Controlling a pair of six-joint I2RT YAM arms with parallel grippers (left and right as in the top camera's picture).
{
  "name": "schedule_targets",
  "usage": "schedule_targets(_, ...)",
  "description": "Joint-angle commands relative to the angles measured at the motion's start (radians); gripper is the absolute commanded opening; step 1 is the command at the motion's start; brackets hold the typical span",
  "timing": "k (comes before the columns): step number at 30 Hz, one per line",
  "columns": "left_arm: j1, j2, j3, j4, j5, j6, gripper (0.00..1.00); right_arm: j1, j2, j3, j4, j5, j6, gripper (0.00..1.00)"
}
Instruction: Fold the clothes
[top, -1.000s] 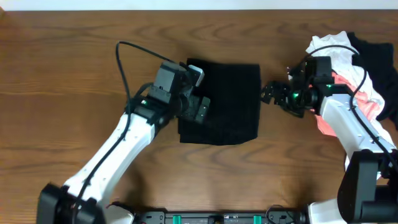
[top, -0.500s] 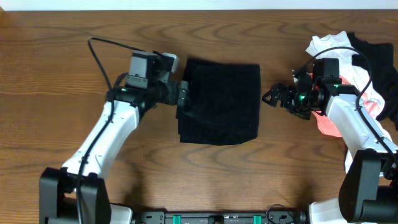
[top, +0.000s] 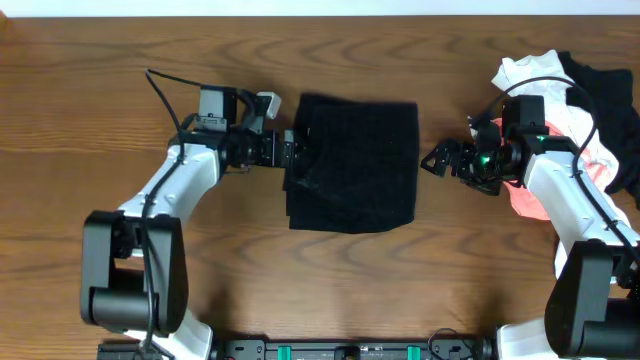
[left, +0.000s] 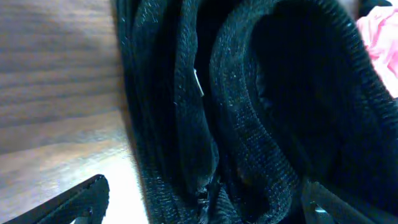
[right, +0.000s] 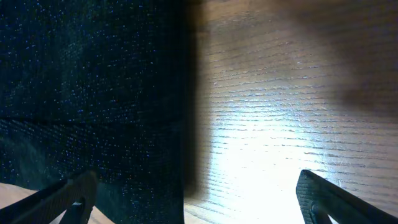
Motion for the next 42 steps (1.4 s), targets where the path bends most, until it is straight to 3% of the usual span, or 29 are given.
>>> schedule_targets(1, 0.003, 0.026, 0.022, 0.000, 0.054, -0.021, 0.98, -0.007, -0.008, 0.000, -0.003, -0.011, -0.021, 0.99)
schedule_targets(30, -0.057, 0.135, 0.019, -0.044, 0.087, -0.062, 0.99, -0.007, -0.008, 0.000, -0.002, -0.011, -0.060, 0.99)
schedule_targets(34, -0.077, 0.135, 0.019, -0.043, 0.086, -0.062, 0.91, -0.007, -0.008, 0.000, -0.005, -0.012, -0.090, 0.99)
schedule_targets(37, -0.080, 0.136, 0.019, -0.044, 0.078, -0.061, 0.80, -0.007, -0.008, 0.000, -0.011, -0.012, -0.103, 0.99)
schedule_targets(40, -0.080, 0.136, 0.019, -0.043, 0.075, -0.061, 0.53, -0.007, -0.008, 0.000, -0.022, -0.012, -0.111, 0.99)
schedule_targets(42, -0.080, 0.136, 0.019, -0.035, 0.070, -0.062, 0.40, -0.007, -0.008, 0.000, -0.026, -0.012, -0.119, 0.99)
